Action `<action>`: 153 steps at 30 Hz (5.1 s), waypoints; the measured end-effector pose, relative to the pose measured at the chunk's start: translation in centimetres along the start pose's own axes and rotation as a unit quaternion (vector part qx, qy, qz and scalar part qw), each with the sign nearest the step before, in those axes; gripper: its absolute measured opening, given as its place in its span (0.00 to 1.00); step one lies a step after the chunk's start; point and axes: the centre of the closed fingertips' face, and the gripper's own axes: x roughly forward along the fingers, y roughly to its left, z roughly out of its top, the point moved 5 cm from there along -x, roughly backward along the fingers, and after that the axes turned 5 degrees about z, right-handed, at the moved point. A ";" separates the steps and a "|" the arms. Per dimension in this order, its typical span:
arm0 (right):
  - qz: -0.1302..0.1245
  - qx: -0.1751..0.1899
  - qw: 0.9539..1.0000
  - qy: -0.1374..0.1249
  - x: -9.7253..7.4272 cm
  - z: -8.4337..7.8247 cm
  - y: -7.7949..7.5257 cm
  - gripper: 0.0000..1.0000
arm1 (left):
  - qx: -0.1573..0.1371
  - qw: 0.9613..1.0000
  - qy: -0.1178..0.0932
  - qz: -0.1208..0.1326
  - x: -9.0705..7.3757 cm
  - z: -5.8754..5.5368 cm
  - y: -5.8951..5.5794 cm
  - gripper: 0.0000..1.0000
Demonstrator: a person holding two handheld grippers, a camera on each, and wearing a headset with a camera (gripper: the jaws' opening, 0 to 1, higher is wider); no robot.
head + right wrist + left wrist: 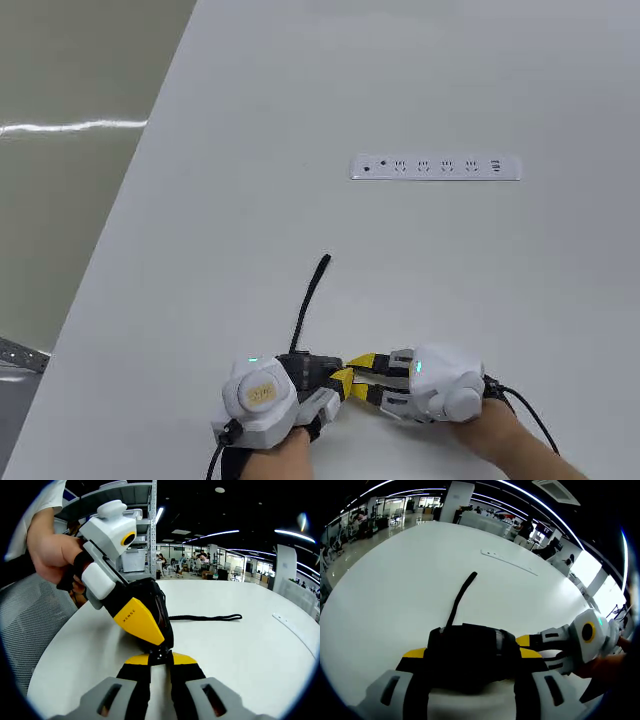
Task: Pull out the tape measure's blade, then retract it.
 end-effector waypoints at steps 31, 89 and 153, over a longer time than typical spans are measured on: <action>-0.004 0.023 1.000 0.000 0.0 0.0 -0.2 0.20 | 0.038 0.999 0.003 -0.015 0.1 -0.3 0.0 0.69; -0.010 0.038 0.999 0.006 -0.9 1.0 0.3 0.37 | 0.097 0.994 -0.010 -0.049 -0.6 0.1 -0.2 0.72; -0.106 0.099 0.989 -0.017 -6.7 2.3 2.6 0.43 | 0.182 0.972 -0.038 -0.141 -3.1 1.4 2.7 0.72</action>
